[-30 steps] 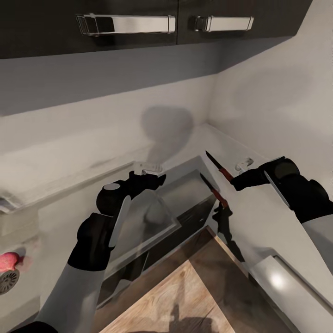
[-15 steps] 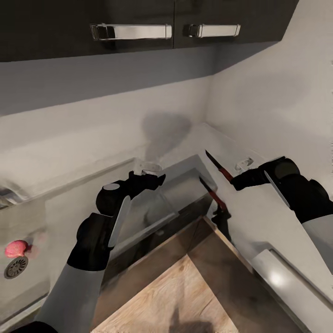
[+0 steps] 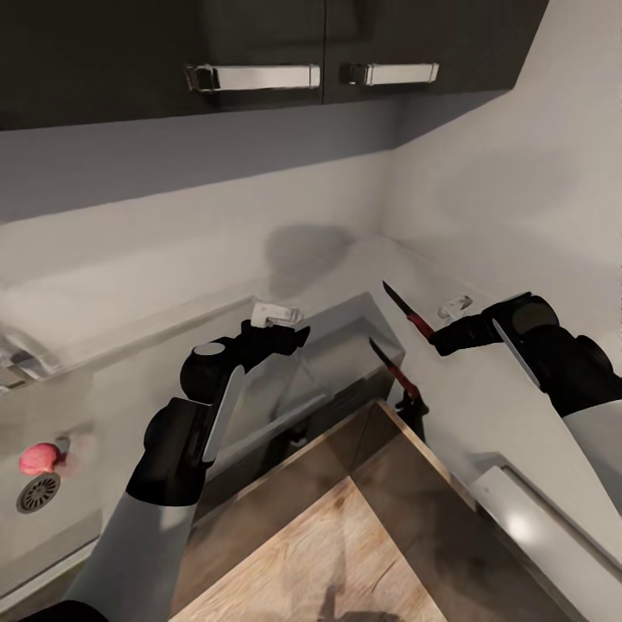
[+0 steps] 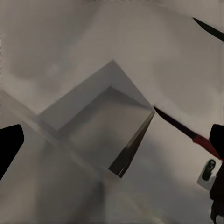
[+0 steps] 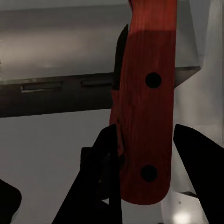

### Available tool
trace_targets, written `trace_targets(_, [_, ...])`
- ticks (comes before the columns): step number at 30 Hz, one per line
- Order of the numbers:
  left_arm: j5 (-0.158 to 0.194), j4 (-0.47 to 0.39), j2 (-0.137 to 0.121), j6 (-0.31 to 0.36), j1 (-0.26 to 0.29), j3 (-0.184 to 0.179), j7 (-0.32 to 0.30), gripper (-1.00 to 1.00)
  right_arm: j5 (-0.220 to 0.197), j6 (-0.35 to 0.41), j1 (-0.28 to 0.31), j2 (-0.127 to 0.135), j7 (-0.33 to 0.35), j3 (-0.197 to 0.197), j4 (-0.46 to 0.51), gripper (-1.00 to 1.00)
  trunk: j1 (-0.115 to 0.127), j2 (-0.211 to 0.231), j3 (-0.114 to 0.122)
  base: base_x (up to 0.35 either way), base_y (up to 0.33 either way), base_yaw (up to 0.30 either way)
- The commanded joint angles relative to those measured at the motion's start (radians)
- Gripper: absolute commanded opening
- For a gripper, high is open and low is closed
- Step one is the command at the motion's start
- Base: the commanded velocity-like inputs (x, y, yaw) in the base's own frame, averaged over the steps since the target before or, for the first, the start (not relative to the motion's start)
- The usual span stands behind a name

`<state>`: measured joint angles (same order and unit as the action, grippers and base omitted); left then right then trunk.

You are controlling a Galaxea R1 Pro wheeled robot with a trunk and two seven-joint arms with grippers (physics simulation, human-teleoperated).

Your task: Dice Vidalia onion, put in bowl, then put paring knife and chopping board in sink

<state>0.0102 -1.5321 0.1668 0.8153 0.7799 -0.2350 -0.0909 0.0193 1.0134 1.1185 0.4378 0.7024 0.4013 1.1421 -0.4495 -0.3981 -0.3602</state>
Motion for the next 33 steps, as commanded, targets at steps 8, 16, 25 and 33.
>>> trace_targets(8, [0.000,-0.001,0.001,0.005,0.001,-0.001,-0.003,1.00,0.002,0.004,0.001,0.001,0.003,0.002,0.001,-1.00,-0.001,-0.002,0.002,-0.175,0.139,0.000])
trace_targets(16, [0.001,0.000,0.002,0.005,0.001,-0.002,-0.003,1.00,0.002,0.004,0.001,0.001,0.003,0.002,0.001,-1.00,-0.001,-0.002,0.002,-0.243,0.198,0.000])
trace_targets(25, [0.001,0.000,0.002,0.005,0.001,-0.001,-0.003,1.00,0.002,0.004,0.001,0.001,0.003,0.002,0.001,-1.00,-0.001,-0.002,0.002,-0.074,0.037,0.024])
trace_targets(33, [0.001,0.000,0.002,0.005,0.001,-0.003,-0.003,1.00,0.002,0.004,0.001,0.001,0.003,0.002,0.001,-1.00,-0.001,-0.002,0.002,-0.003,0.001,0.248])
